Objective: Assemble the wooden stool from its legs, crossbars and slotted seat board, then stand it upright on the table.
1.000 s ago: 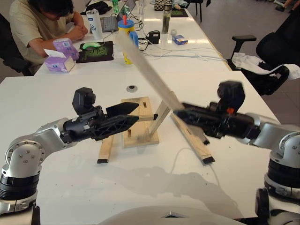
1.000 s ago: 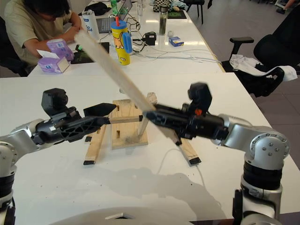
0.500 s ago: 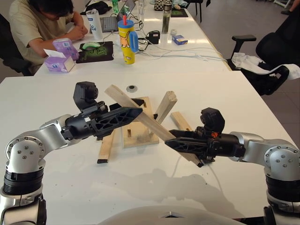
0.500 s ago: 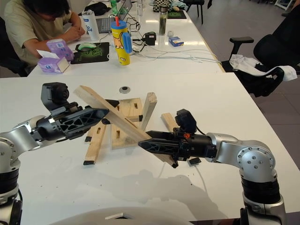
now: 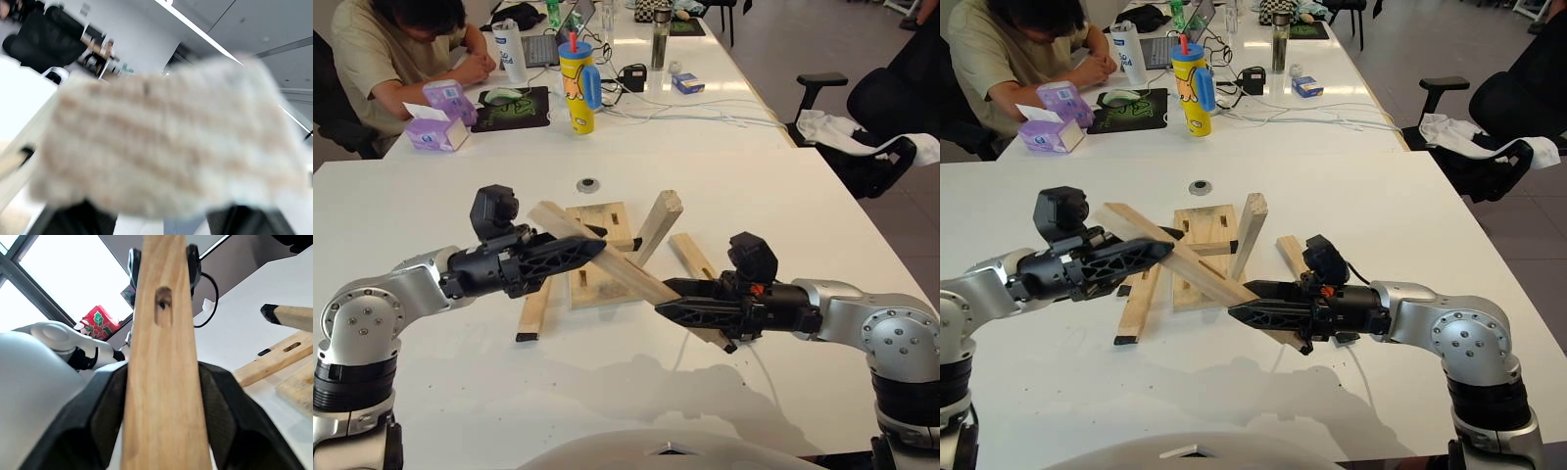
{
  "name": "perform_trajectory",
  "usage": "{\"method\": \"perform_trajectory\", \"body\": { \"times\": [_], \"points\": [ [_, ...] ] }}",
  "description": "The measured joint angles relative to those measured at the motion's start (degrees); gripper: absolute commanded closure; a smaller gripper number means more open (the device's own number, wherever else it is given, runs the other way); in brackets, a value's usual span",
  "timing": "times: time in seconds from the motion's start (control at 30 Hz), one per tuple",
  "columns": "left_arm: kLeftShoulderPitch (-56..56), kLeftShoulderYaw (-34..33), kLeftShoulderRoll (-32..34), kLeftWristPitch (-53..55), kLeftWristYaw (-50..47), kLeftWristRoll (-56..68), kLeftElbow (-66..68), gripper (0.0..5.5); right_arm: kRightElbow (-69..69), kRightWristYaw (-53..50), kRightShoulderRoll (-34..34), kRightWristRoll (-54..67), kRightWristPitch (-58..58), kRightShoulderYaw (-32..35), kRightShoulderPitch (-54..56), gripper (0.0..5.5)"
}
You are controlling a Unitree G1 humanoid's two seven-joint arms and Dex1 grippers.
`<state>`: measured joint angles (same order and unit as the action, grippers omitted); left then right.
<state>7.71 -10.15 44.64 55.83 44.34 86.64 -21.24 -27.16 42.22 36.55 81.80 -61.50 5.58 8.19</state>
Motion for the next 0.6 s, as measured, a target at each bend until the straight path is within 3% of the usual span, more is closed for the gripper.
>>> {"method": "perform_trajectory", "body": {
  "times": [0.2, 0.4, 0.6],
  "points": [
    [-6.0, -5.8, 9.1, 0.7, 11.1, -10.6, 7.3, 3.49, 3.1, -6.1, -4.0, -11.2, 6.1, -2.6, -3.4, 2.63],
    [-1.9, -8.1, 16.4, -3.4, 22.9, -23.1, 22.0, 3.49, 5.7, -19.6, -22.6, -28.0, 13.5, -19.9, -7.2, 2.63],
    [4.9, -7.3, 18.4, -6.8, 28.7, -30.5, 28.0, 3.49, 13.2, -27.7, -29.7, -41.5, 21.4, -21.9, -5.6, 2.63]
  ]
}}
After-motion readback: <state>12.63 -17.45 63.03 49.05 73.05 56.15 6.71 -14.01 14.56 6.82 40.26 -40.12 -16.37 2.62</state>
